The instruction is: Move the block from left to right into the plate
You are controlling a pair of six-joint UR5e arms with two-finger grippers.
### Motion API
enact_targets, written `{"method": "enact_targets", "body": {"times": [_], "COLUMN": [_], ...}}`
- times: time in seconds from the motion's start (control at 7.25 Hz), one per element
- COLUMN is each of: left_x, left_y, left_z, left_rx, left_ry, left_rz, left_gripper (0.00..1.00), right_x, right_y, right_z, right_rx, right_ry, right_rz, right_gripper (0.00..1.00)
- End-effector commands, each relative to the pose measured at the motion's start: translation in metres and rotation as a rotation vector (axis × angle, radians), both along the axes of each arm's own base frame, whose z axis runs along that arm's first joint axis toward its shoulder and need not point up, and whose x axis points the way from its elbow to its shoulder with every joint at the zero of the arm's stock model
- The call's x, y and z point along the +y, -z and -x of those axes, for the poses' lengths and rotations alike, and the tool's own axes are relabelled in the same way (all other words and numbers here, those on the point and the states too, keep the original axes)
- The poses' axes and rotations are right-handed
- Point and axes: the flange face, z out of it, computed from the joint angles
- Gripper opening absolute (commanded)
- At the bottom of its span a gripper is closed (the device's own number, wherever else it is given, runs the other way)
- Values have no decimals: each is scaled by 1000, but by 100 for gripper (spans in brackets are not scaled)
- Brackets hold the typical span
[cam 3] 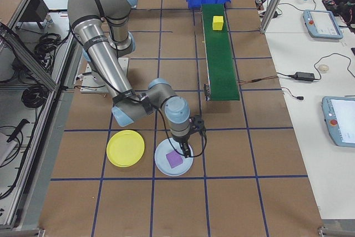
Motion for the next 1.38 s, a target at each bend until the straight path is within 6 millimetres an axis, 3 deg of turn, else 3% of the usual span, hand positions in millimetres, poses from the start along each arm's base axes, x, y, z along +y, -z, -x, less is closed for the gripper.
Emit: {"method": "enact_targets", "body": {"times": [0.0, 0.14, 0.28, 0.41, 0.55, 0.69, 0.97, 1.24], "left_x": [0, 0, 1, 1, 4, 3, 3, 4], "left_y": [2, 2, 2, 1, 0, 1, -2, 1], "left_z": [0, 0, 2, 2, 2, 3, 4, 5], "left_rx": [0, -4, -3, -4, -7, -1, -1, -1], "left_ry": [0, 1, 4, 4, 6, 6, 7, 10], "left_rz": [-3, -6, -4, -3, -4, -6, 0, -7], "left_gripper": [100, 100, 100, 100, 100, 100, 100, 100], "right_x": [-84, -107, -129, -150, -167, -174, -181, -183], "right_y": [-14, -15, -15, -19, -25, -26, 2, -5], "right_z": [-123, -169, -230, -305, -363, -385, -394, -433], "right_rx": [-52, -97, -130, -163, -198, -250, -313, -330], "right_ry": [-18, 18, 64, 133, 178, 202, 232, 282], "right_rz": [55, 77, 78, 83, 94, 100, 55, 51], "right_gripper": [100, 100, 100, 100, 100, 100, 100, 100]}}
